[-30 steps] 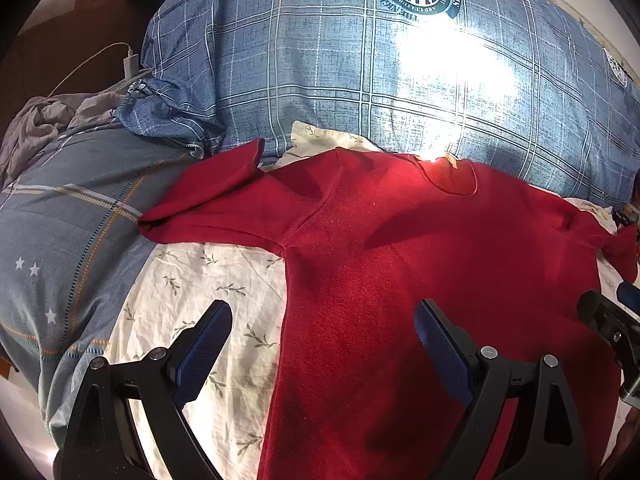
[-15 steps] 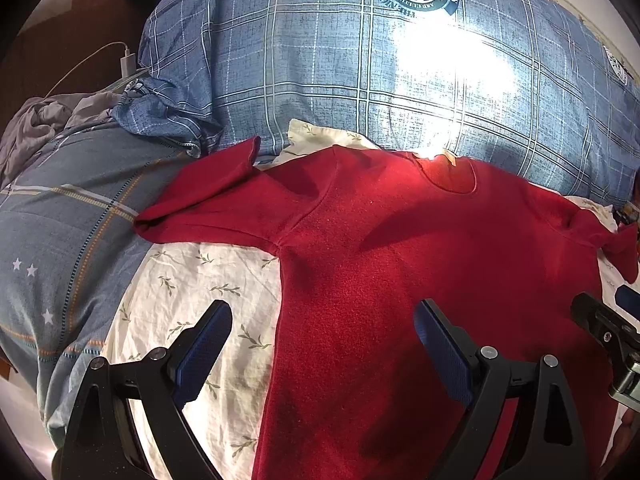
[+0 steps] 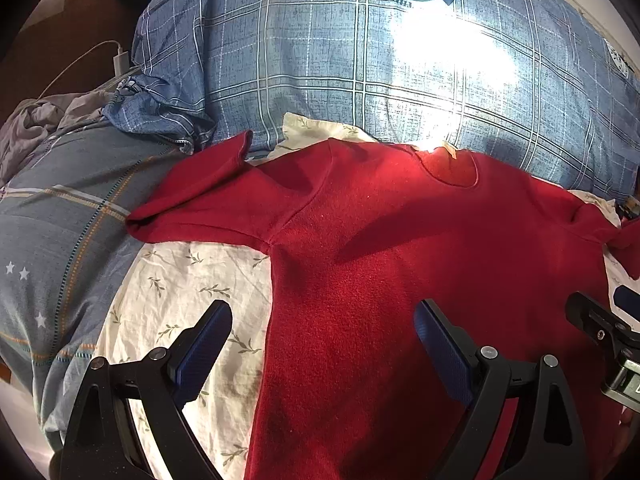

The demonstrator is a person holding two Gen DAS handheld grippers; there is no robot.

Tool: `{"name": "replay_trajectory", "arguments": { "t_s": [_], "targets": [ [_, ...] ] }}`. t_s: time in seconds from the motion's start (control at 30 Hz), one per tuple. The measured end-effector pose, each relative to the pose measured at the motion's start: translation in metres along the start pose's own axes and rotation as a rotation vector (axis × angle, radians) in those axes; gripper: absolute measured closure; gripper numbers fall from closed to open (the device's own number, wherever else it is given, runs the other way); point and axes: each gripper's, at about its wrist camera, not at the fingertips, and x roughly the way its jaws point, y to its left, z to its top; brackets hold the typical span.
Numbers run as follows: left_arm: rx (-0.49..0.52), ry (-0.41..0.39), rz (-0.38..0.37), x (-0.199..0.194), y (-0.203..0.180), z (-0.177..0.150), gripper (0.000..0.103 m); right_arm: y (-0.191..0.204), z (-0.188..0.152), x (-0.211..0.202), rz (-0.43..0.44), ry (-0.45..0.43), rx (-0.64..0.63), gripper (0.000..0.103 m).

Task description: Fold small clothes

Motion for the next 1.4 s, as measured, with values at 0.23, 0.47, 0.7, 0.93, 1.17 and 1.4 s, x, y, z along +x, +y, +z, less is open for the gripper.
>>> {"name": "replay_trajectory", "arguments": {
  "t_s": [0.23, 0.47, 0.7, 0.93, 1.17, 1.4],
  "targets": [
    [0.0, 0.007, -0.002, 0.006, 0.0, 0.001, 0.011, 0.002, 0.001, 0.005, 0.0, 0.011, -0.002, 0.0],
    [-0.002, 0.01, -0.003, 0.008, -0.001, 0.001, 0.011, 0.002, 0.001, 0.007, -0.001, 0.014, -0.002, 0.0],
    [-0.003, 0.012, -0.002, 0.013, 0.001, 0.002, 0.011, 0.002, 0.001, 0.01, -0.006, 0.022, -0.005, 0.0],
    [-0.012, 0.01, 0.001, 0.016, 0.004, 0.006, 0.011, 0.005, 0.003, 0.016, -0.006, 0.034, -0.013, 0.0],
    [-0.018, 0.016, 0.006, 0.022, 0.006, 0.008, 0.011, 0.012, 0.007, 0.022, -0.003, 0.041, -0.023, 0.0],
    [-0.025, 0.015, 0.014, 0.025, 0.012, 0.011, 0.011, 0.017, 0.01, 0.028, 0.008, 0.049, -0.027, 0.0]
  ]
}}
